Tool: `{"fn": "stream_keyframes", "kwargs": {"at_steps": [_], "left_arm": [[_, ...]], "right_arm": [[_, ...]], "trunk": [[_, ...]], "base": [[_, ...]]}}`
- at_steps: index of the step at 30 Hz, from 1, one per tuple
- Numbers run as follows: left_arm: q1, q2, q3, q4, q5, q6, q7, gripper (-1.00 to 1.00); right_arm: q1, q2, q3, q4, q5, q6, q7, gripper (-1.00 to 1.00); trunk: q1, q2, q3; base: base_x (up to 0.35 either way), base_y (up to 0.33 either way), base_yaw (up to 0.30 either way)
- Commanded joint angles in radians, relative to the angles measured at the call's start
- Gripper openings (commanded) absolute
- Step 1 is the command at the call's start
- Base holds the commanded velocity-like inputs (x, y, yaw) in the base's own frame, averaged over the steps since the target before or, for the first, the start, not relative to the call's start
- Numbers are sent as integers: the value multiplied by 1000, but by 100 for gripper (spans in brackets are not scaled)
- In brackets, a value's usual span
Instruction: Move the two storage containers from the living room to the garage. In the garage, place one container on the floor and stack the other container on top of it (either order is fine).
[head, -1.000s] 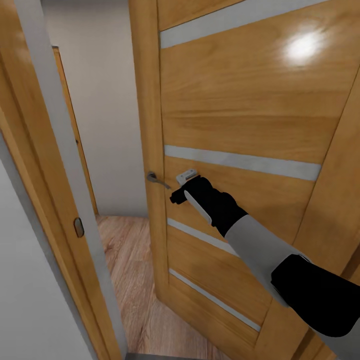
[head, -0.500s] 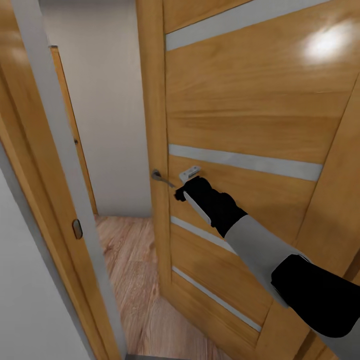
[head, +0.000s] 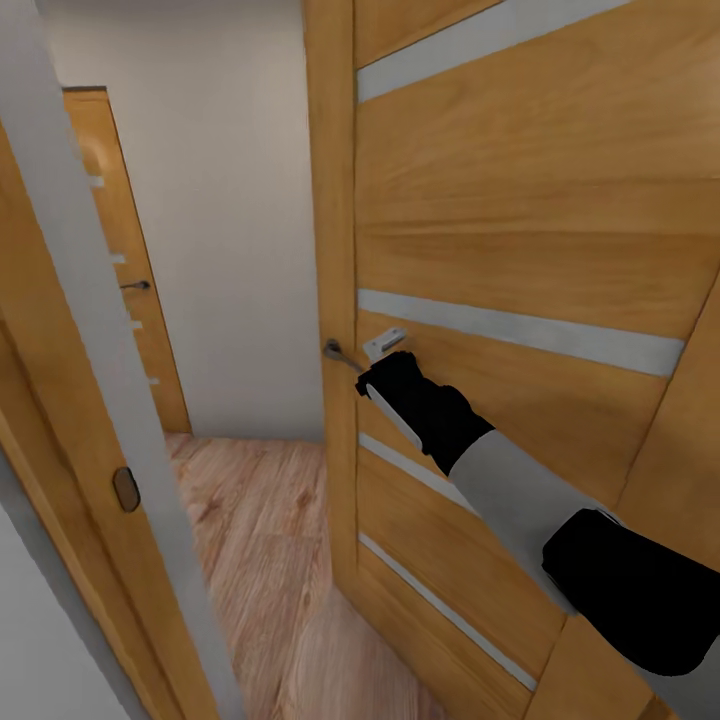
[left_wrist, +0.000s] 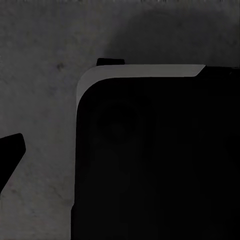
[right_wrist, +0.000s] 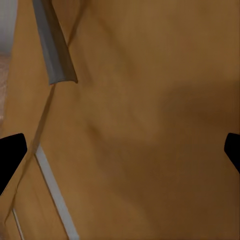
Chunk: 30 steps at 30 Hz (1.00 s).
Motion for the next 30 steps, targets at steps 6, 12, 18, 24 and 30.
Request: {"fn": "stream_keyframes", "kwargs": {"at_steps": [6, 12, 18, 24, 30], "left_arm": [[0, 0, -9, 0, -2, -2, -2, 100], [0, 0, 0, 0, 4, -2, -2, 100], [0, 0, 1, 0, 7, -2, -2, 100], [0, 0, 1, -1, 4, -2, -2, 100], [0, 0, 3, -1, 5, -2, -2, 100]], "right_arm": [[-1, 0, 3, 0, 37, 7, -14, 100], [-2, 0, 3, 0, 45, 8, -14, 100], [-1, 0, 3, 0, 45, 10, -39, 100], [-1, 0, 3, 0, 45, 12, -58, 100], [-1, 0, 3, 0, 45, 15, -59, 100]], "trunk": [[0, 0, -1], [0, 0, -1], [0, 0, -1], [0, 0, -1], [0, 0, -1]], "base": [[283, 0, 0], [183, 0, 0], [73, 0, 0], [248, 0, 0], [44, 0, 0]]}}
